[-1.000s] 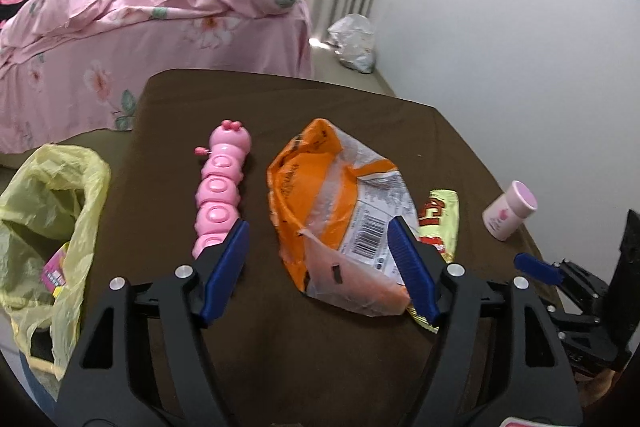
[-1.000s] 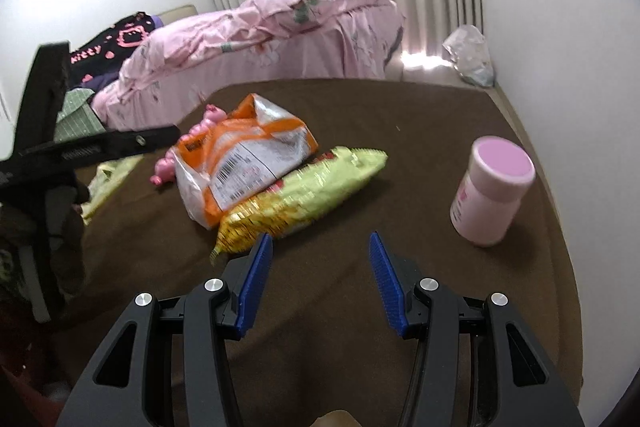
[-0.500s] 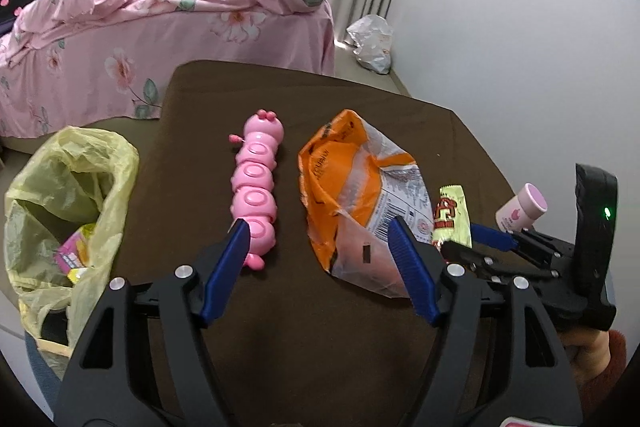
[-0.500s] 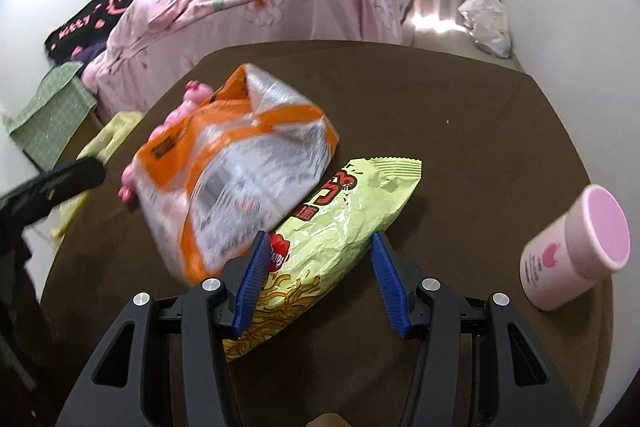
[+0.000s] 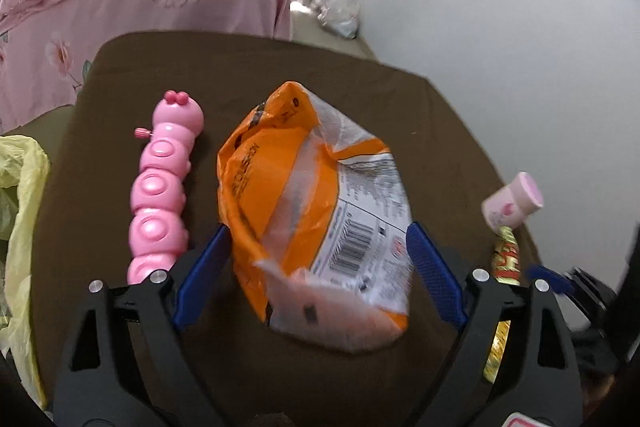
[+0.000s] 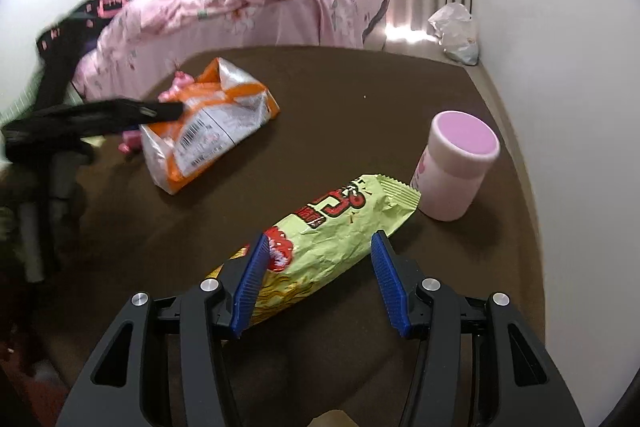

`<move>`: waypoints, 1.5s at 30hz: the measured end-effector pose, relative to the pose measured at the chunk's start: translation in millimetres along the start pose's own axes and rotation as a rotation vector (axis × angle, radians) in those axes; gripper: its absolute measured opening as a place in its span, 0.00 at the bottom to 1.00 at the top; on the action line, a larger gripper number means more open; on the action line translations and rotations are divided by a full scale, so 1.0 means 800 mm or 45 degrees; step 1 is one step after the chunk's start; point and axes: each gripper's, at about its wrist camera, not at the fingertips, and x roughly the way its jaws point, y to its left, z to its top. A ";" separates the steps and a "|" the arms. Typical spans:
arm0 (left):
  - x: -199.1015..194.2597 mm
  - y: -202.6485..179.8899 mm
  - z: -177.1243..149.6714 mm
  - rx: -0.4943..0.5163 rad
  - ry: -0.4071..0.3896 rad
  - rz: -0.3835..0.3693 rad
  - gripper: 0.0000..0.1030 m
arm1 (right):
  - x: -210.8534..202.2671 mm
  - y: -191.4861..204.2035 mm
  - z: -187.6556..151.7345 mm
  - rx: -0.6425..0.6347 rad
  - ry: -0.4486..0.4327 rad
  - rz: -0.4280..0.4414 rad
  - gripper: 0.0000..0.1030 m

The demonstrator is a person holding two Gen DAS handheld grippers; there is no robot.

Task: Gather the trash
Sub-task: 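Grasp the orange-and-white bag with the left tool, then grasp the green-and-gold chip bag with the right tool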

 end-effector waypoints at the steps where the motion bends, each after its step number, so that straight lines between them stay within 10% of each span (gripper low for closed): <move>1: 0.008 -0.002 0.002 -0.001 0.008 0.021 0.82 | -0.002 -0.001 -0.003 0.012 -0.008 0.019 0.58; 10: 0.011 0.001 -0.019 -0.009 0.026 0.113 0.51 | -0.015 0.021 -0.036 -0.012 0.001 0.031 0.59; 17: -0.031 0.017 -0.051 -0.049 0.028 0.001 0.22 | -0.014 0.065 -0.042 -0.207 0.043 -0.004 0.59; 26: -0.082 0.021 -0.081 -0.023 -0.031 0.021 0.22 | -0.030 0.018 -0.072 -0.266 0.121 -0.492 0.59; 35: -0.095 0.021 -0.087 -0.023 -0.061 -0.033 0.42 | -0.056 0.007 -0.035 0.041 -0.065 -0.045 0.59; 41: -0.098 0.026 -0.090 -0.032 -0.056 -0.005 0.43 | 0.020 0.027 -0.007 -0.108 0.060 -0.191 0.47; 45: -0.101 0.026 -0.098 -0.014 -0.049 0.009 0.43 | 0.020 0.027 -0.013 -0.066 0.051 -0.045 0.26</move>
